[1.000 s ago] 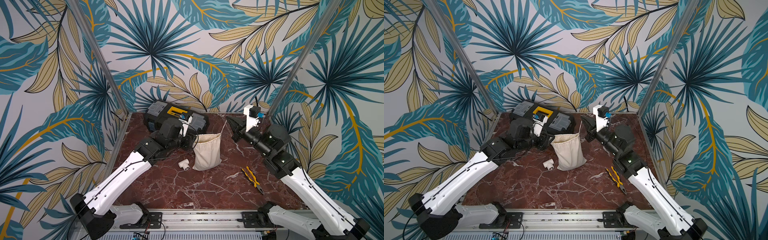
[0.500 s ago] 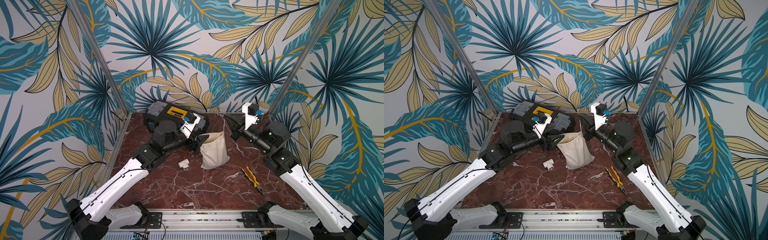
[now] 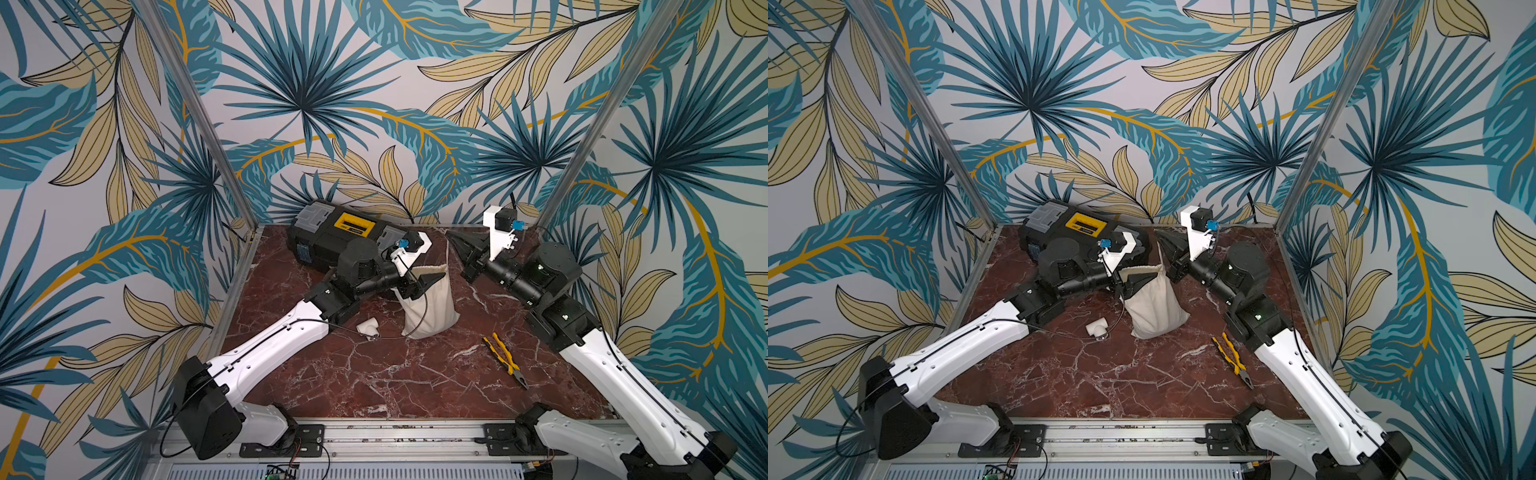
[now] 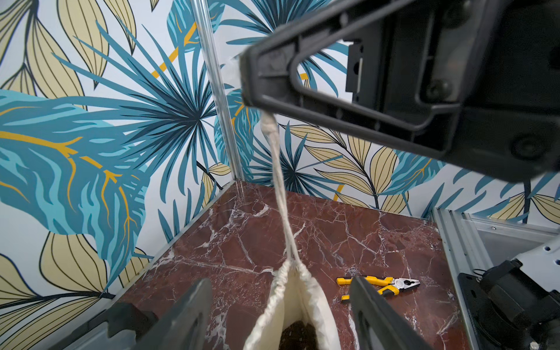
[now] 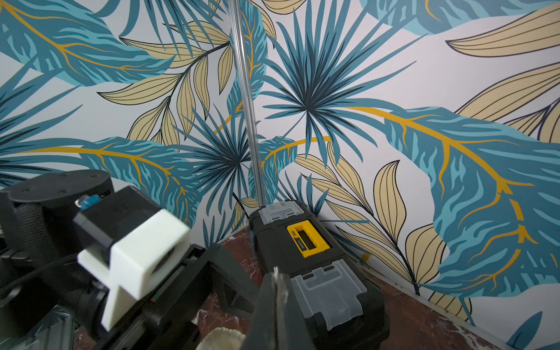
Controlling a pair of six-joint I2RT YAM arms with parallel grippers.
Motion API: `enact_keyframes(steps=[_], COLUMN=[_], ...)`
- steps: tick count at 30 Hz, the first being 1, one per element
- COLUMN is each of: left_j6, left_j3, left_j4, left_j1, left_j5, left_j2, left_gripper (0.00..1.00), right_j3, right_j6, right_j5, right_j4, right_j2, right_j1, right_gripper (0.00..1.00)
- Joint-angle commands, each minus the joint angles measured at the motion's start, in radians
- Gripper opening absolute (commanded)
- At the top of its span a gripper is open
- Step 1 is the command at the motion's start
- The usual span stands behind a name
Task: Close the soil bag
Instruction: Frap the soil bag at the center of the board.
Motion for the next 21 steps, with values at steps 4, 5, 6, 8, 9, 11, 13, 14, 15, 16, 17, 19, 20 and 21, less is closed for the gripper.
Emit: enact_keyframes(steps=[4,5,6,8,9,11,13,14,15,16,17,19,20,21], left_j6=[0.035,0.036,0.036,0.032,0.027,0.025,0.021,0.019,0.016,0.013,0.013,0.013,0.014,0.014], left_j3=[0.082,0.085,0.088,0.096,0.101,0.119,0.138,0.144,0.149,0.154,0.160,0.175,0.182,0.188], left_j4=[0.012,0.012,0.014,0.018,0.016,-0.002,-0.018,-0.019,-0.022,-0.023,-0.028,-0.052,-0.062,-0.070], left_j1=[-0.002,-0.002,-0.002,-0.002,-0.001,-0.002,-0.002,-0.001,-0.002,-0.001,-0.001,-0.001,-0.001,-0.001], left_j5=[0.063,0.067,0.074,0.086,0.091,0.095,0.098,0.099,0.101,0.106,0.110,0.121,0.128,0.130], left_j2=[0.049,0.056,0.061,0.068,0.074,0.084,0.094,0.096,0.100,0.103,0.108,0.118,0.123,0.129], left_gripper=[0.72,0.72,0.71,0.69,0.67,0.62,0.58,0.56,0.54,0.52,0.50,0.46,0.44,0.41], right_j3=[0.030,0.030,0.030,0.032,0.032,0.032,0.034,0.034,0.035,0.036,0.035,0.036,0.036,0.037], right_j6=[0.025,0.026,0.026,0.028,0.029,0.032,0.034,0.036,0.037,0.038,0.039,0.041,0.043,0.044], right_j5=[-0.032,-0.034,-0.035,-0.037,-0.037,-0.036,-0.037,-0.039,-0.041,-0.041,-0.040,-0.039,-0.040,-0.042], right_j4=[0.068,0.068,0.067,0.067,0.070,0.073,0.073,0.073,0.072,0.073,0.073,0.073,0.075,0.076], right_j2=[-0.011,-0.009,-0.008,-0.001,0.000,0.004,0.004,0.003,0.004,0.002,0.002,-0.003,-0.003,-0.004], right_j1=[-0.001,-0.001,-0.002,-0.001,-0.001,-0.001,-0.001,-0.002,-0.002,-0.001,-0.001,-0.002,-0.001,-0.001], right_gripper=[0.00,0.00,0.00,0.00,0.00,0.00,0.00,0.00,0.00,0.00,0.00,0.00,0.00,0.00])
